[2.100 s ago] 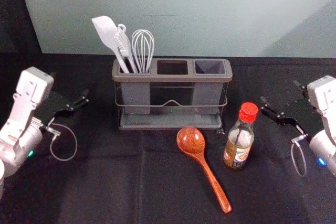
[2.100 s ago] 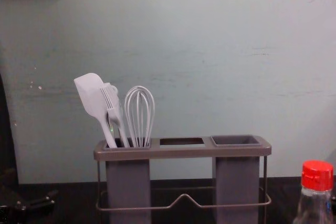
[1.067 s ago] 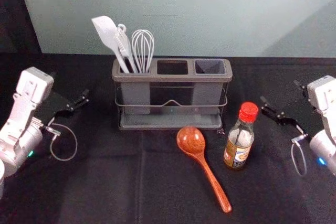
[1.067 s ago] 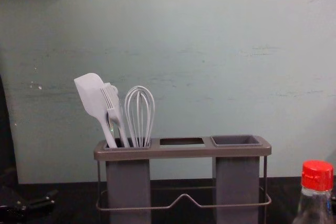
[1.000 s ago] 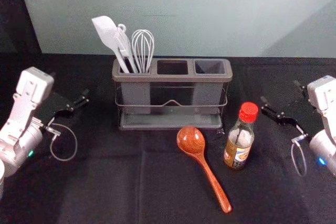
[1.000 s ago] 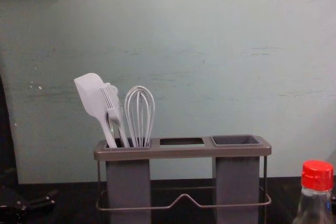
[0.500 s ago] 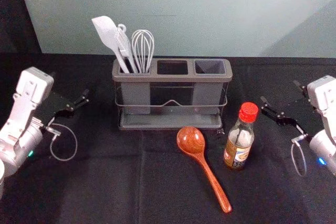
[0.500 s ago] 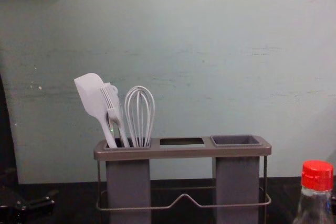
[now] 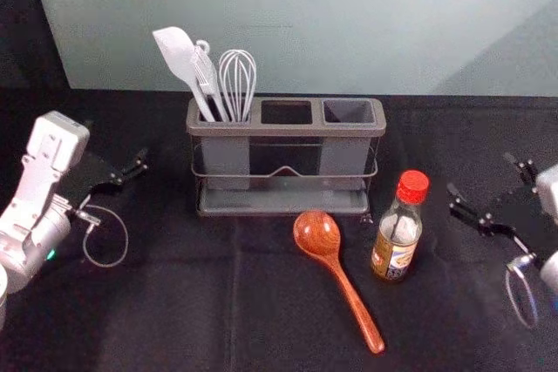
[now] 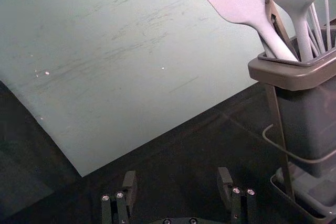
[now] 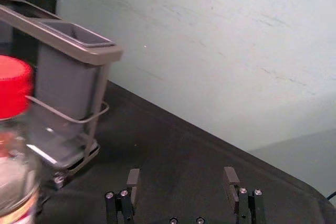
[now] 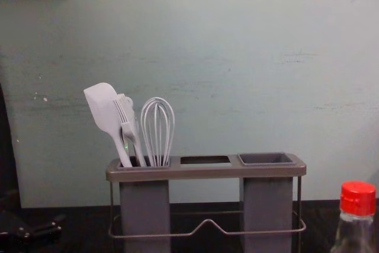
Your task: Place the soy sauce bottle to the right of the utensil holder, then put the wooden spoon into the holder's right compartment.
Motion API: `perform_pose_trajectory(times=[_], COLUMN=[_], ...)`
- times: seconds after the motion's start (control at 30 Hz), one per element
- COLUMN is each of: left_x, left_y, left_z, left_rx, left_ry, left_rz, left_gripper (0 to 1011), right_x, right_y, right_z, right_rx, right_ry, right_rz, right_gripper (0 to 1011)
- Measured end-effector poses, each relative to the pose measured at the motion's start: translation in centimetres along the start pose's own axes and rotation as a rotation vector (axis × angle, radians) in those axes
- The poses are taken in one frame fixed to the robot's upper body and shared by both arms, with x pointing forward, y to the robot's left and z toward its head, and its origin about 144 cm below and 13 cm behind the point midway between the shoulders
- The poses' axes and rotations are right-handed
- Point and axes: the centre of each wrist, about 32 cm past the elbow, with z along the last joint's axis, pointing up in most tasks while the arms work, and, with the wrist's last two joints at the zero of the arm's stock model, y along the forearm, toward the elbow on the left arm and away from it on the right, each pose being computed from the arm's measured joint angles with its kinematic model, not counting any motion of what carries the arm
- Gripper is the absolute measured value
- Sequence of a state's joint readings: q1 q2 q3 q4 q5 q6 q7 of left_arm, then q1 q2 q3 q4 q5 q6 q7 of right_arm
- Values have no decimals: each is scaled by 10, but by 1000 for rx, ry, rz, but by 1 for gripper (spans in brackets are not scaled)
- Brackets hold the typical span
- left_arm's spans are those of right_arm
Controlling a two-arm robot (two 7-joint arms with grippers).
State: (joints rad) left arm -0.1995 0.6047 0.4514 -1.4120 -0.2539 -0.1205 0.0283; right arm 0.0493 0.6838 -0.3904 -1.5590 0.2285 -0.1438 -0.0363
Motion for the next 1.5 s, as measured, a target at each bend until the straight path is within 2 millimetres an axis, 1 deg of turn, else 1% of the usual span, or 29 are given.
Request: perform_pose_trajectory(times=[0.07,0.13,0.2,0.3,0.4,0.53,0.73,0.87,1.0,1.2,1.23,1.5], left_x=[0,0,0,0,0,0,0,0,0,0,0,0], left_y=[0,0,0,0,0,0,0,0,0,0,0,0], left_z=[0,0,0,0,0,0,0,0,0,0,0,0], left_rx=[0,0,0,0,0,0,0,0,0,0,0,0], left_ry=[0,0,0,0,0,0,0,0,0,0,0,0], left_rz=[0,0,0,0,0,0,0,0,0,0,0,0], left_gripper=[1005,1005,1005,1005,1005,1005,1005,1005,1005,1005,1005,1005], right_x=[2,2,5,7,11,15,17,15,12,2,-1,-11], right_y=[-16,-19,-33,-42,-55,-66,-77,-78,-73,-58,-53,-32], right_z=[2,3,7,10,18,26,36,39,40,42,42,41], right_rx=[8,10,14,17,22,24,31,49,74,114,122,143], right_ry=[-10,-13,-23,-25,-15,10,72,131,184,230,238,271], right_rz=[12,17,39,66,115,168,249,294,324,353,356,354], right_gripper=[1004,1004,1004,1004,1004,1004,1004,1004,1004,1004,1004,1004])
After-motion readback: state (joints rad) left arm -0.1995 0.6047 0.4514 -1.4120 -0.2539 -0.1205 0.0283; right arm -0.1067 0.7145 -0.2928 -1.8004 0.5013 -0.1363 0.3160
